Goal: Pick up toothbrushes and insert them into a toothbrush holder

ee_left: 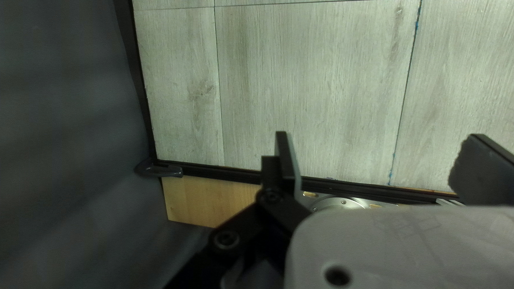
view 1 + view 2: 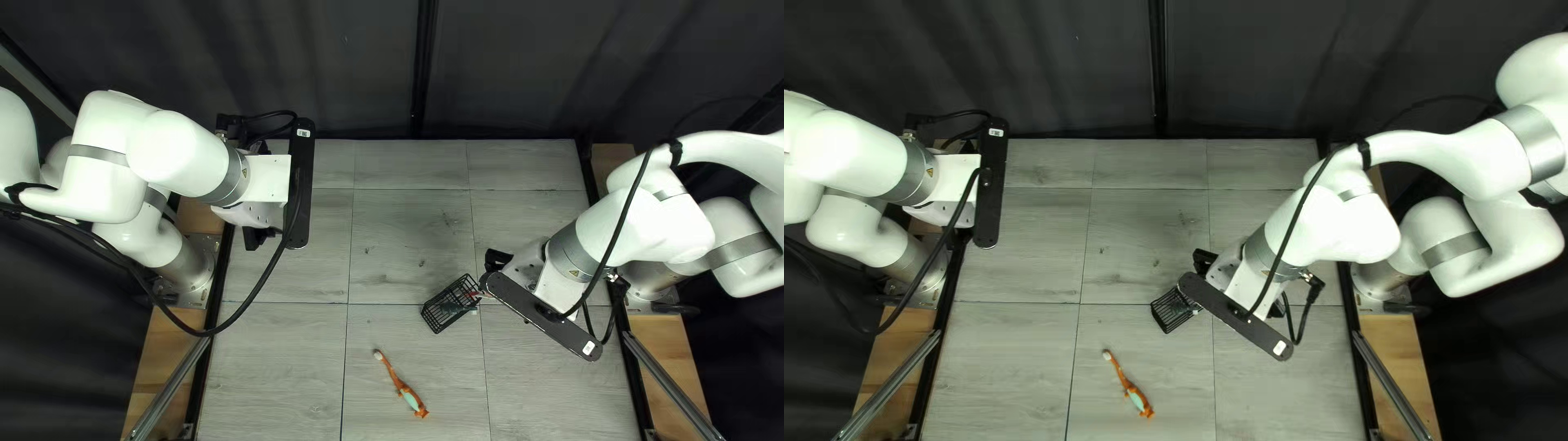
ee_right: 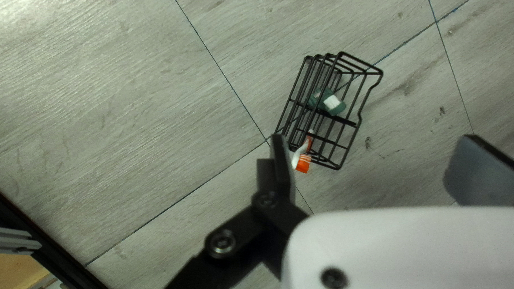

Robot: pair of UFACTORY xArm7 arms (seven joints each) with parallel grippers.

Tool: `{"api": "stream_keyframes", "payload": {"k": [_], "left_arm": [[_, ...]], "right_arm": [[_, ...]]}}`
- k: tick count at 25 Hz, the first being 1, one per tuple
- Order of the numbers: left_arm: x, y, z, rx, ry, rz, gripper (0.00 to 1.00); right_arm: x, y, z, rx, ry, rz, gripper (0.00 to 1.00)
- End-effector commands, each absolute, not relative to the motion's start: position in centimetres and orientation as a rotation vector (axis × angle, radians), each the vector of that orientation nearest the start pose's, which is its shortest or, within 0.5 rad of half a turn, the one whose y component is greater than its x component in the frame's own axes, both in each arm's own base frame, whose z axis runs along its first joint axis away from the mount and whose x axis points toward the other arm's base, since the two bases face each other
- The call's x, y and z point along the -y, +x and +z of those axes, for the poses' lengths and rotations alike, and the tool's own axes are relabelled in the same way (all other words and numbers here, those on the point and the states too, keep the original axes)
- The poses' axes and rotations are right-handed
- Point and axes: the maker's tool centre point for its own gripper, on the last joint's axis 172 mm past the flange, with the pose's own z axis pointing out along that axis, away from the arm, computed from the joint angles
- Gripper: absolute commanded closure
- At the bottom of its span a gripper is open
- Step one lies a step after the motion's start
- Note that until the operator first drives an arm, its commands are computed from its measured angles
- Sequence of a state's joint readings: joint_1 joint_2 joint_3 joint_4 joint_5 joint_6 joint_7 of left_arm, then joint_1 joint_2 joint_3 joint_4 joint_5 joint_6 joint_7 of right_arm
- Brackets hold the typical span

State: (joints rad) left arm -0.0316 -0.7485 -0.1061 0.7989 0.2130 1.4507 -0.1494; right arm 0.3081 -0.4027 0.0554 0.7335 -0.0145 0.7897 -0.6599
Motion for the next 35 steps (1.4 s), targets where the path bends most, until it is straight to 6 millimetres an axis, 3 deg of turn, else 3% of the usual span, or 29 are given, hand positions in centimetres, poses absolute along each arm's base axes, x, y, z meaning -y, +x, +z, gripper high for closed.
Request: {"api": "stream_keyframes", "payload": {"k": [1, 4, 6, 8, 10, 12, 16, 25, 28, 29, 31, 32, 35], "left_arm": [[-1.8, 28.9, 33.5, 0.03, -2.865, -0.186, 0.0], [-1.8, 28.9, 33.5, 0.03, -2.865, -0.186, 0.0], [-1.8, 28.9, 33.5, 0.03, -2.865, -0.186, 0.0], [-1.8, 28.9, 33.5, 0.03, -2.865, -0.186, 0.0], [-1.8, 28.9, 33.5, 0.03, -2.865, -0.186, 0.0], [-1.8, 28.9, 33.5, 0.03, -2.865, -0.186, 0.0], [-1.8, 28.9, 33.5, 0.03, -2.865, -0.186, 0.0], [-1.8, 28.8, 33.3, 0.054, -2.886, -0.187, 0.0], [2.9, 34.0, 32.0, -0.078, -2.904, -0.263, 0.0], [5.4, 36.2, 31.3, -0.163, -2.912, -0.3, 0.0], [9.2, 38.3, 30.5, -0.276, -2.939, -0.359, 0.0], [10.0, 38.6, 30.6, -0.305, -2.958, -0.368, 0.0], [10.0, 38.6, 30.6, -0.305, -2.958, -0.368, 0.0]], "right_arm": [[-20.9, 37.7, 24.7, 1.543, -2.761, -0.459, 0.0], [-23.4, 34.2, 23.1, 1.443, -2.78, -0.361, 0.0], [-23.6, 32.2, 22.4, 1.339, -2.82, -0.255, 0.0], [-21.9, 30.4, 21.8, 1.22, -2.879, -0.146, 0.0], [-18.0, 28.9, 20.6, 1.035, -2.96, 0.011, 0.0], [-14.8, 28.4, 19.5, 0.923, -3.006, 0.104, 0.0], [-11.5, 27.3, 17.8, 0.828, -3.054, 0.157, 0.0], [-11.5, 27.3, 17.8, 0.828, -3.054, 0.157, 0.0], [-11.5, 27.3, 17.8, 0.828, -3.054, 0.157, 0.0], [-11.5, 27.3, 17.8, 0.828, -3.054, 0.157, 0.0], [-11.5, 27.3, 17.8, 0.828, -3.054, 0.157, 0.0], [-11.5, 27.3, 17.8, 0.828, -3.054, 0.157, 0.0], [-11.5, 27.3, 17.8, 0.828, -3.054, 0.157, 0.0]]}}
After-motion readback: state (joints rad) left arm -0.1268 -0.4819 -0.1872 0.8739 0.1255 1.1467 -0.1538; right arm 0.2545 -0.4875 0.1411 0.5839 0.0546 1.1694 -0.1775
